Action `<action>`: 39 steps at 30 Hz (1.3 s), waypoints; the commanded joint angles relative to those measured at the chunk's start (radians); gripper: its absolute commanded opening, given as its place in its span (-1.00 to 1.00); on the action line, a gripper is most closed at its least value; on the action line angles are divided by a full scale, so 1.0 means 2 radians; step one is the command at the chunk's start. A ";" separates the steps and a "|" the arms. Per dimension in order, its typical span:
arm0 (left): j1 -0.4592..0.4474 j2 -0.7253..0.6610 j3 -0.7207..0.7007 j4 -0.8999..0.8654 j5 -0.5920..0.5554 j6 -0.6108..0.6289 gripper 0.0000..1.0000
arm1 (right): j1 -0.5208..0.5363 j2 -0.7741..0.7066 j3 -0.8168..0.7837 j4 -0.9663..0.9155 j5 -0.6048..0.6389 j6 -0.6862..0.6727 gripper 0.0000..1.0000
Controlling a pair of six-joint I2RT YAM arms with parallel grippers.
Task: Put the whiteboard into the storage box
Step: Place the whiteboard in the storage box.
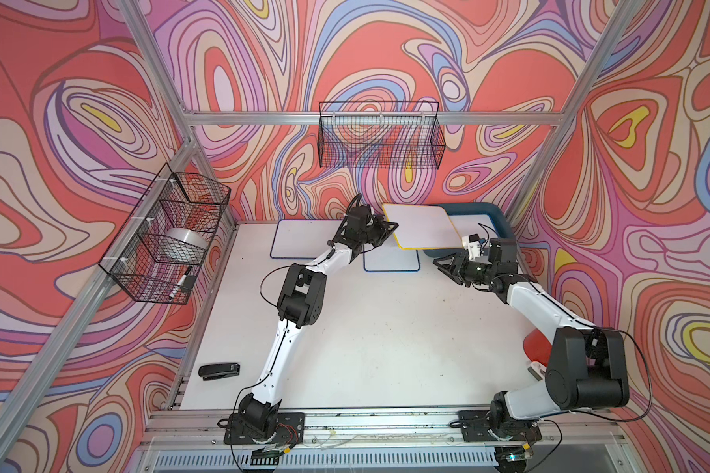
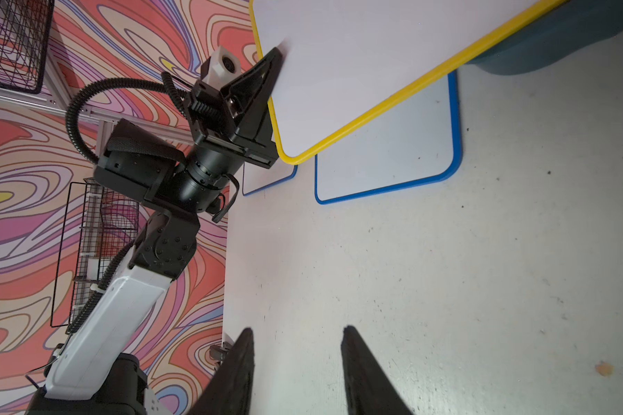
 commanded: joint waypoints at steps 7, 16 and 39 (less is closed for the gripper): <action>-0.034 0.063 0.099 -0.046 -0.030 0.003 -0.99 | -0.001 -0.011 -0.011 -0.002 -0.001 -0.010 -0.15; -0.040 0.102 0.142 -0.043 -0.036 -0.035 -0.52 | -0.001 -0.011 -0.014 -0.008 0.003 -0.014 -0.14; -0.030 -0.024 -0.016 -0.007 -0.017 0.012 -0.02 | 0.006 0.028 -0.004 -0.003 0.037 -0.016 -0.14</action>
